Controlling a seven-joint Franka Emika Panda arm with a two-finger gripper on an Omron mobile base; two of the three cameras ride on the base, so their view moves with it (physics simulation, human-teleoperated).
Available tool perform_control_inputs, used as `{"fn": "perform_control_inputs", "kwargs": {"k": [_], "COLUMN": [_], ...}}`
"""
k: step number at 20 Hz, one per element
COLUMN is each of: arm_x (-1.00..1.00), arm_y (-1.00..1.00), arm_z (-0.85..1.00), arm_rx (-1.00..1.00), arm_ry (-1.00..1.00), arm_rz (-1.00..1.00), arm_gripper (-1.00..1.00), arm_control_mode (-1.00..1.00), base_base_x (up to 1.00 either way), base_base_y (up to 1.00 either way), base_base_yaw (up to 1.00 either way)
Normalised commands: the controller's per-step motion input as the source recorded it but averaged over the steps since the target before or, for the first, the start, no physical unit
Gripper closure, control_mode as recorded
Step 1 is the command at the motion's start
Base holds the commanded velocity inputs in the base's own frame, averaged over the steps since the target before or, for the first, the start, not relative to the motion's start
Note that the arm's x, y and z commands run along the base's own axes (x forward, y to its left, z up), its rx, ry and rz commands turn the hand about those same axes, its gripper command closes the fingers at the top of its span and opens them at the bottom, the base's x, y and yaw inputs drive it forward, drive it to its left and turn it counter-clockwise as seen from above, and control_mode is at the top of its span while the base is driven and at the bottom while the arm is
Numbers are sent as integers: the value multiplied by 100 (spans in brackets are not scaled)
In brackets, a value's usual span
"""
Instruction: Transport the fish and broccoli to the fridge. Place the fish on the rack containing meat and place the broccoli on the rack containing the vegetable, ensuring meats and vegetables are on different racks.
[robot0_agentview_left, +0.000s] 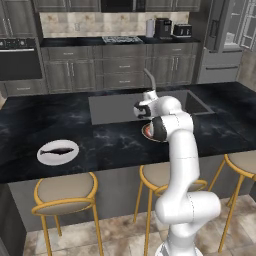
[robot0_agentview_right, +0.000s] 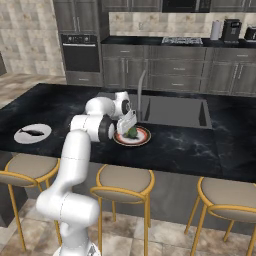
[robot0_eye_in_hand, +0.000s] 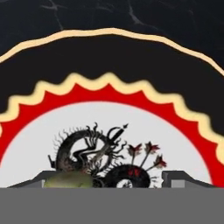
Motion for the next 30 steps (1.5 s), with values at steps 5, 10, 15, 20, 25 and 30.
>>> {"fn": "perform_control_inputs", "kwargs": {"k": [5,10,15,20,25,30], "arm_x": [-25,-19,-23,-45,-50,-90], "arm_y": [0,1,1,1,0,11], "arm_z": [-13,0,10,77,92,57], "arm_rx": [0,0,-1,-8,-12,-8], "arm_ry": [0,0,-6,-14,-12,-13], "arm_rz": [0,0,0,1,12,13], "arm_gripper": [100,100,100,100,100,100], "arm_control_mode": [-100,-100,-100,-100,-100,-100], "base_base_x": [0,0,0,0,0,0], "base_base_y": [0,0,0,0,0,0], "base_base_yaw": [0,0,0,0,0,0]}}
